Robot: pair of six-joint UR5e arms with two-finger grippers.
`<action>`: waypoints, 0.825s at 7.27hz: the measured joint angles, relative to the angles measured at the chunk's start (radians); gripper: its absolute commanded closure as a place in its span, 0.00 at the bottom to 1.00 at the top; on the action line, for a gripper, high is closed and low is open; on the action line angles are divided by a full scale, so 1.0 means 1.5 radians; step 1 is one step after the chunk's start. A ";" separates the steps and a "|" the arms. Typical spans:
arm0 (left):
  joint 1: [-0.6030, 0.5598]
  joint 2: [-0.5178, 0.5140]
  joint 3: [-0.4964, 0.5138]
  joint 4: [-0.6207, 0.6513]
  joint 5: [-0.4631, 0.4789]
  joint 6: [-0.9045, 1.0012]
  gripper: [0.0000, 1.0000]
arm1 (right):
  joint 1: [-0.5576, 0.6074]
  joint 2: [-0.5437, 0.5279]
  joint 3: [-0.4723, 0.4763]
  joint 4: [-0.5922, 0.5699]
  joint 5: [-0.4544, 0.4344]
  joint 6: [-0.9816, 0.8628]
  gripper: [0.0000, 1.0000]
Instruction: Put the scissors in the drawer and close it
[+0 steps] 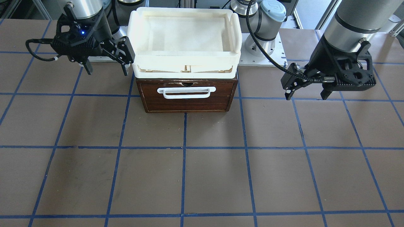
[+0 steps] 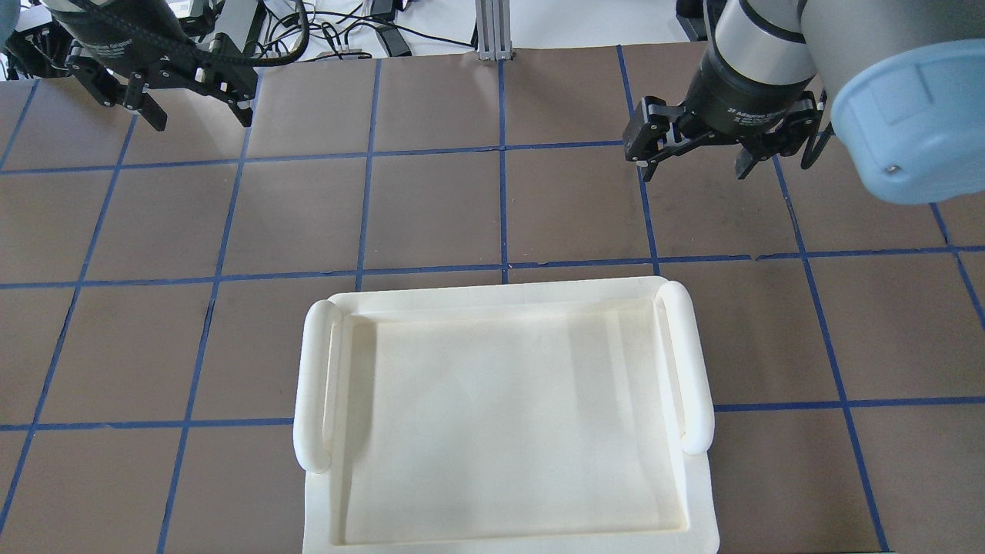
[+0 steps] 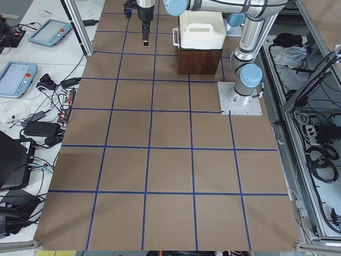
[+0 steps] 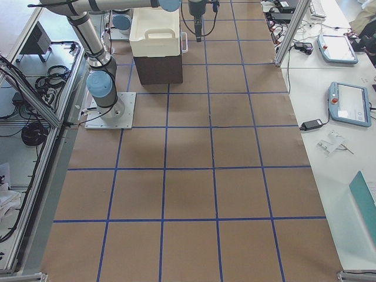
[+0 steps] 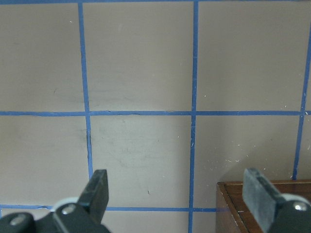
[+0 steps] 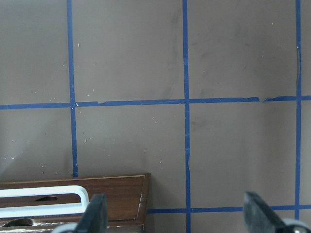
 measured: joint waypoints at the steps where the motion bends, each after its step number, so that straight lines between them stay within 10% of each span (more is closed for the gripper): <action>1: 0.000 0.012 -0.019 0.013 -0.003 -0.003 0.00 | -0.003 0.001 -0.005 -0.002 0.000 0.000 0.00; 6: -0.002 0.053 -0.084 0.049 -0.016 -0.002 0.00 | -0.051 0.006 -0.022 0.006 0.002 -0.003 0.00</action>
